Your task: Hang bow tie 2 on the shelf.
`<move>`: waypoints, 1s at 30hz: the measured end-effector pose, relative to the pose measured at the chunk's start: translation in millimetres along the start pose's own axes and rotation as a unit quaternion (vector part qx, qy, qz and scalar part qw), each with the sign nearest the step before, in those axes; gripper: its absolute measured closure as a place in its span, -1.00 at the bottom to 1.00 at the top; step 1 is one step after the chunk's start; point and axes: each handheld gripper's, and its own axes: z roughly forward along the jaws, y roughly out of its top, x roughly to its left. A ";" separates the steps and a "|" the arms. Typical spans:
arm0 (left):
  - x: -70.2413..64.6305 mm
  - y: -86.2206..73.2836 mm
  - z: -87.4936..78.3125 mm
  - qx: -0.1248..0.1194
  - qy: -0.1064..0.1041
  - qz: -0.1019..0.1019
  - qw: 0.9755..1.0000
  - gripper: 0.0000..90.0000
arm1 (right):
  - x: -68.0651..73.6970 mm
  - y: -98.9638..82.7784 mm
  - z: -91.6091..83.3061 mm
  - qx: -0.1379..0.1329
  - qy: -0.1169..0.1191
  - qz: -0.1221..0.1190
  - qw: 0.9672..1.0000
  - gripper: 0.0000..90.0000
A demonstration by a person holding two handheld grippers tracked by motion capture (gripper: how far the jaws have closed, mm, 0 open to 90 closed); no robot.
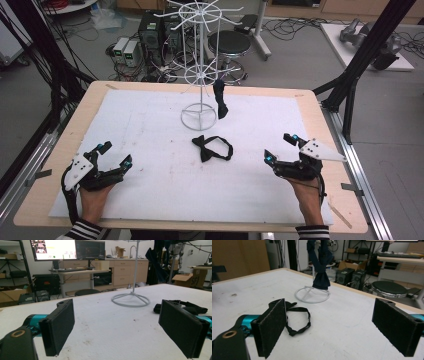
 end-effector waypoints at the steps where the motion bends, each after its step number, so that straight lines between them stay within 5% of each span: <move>1: 0.2 0.0 0.0 0.000 -0.001 0.001 1.000 -0.69 | 0.0 0.0 0.0 0.000 0.000 0.000 1.000 -0.74; 14: -0.1 0.2 0.6 0.003 0.000 0.001 1.000 -0.69 | 12.8 38.9 34.1 0.069 0.038 -0.033 0.996 -0.74; 30: -0.1 0.2 0.7 0.002 0.000 0.000 1.000 -0.69 | 30.3 57.8 84.3 0.150 0.095 -0.068 0.982 -0.74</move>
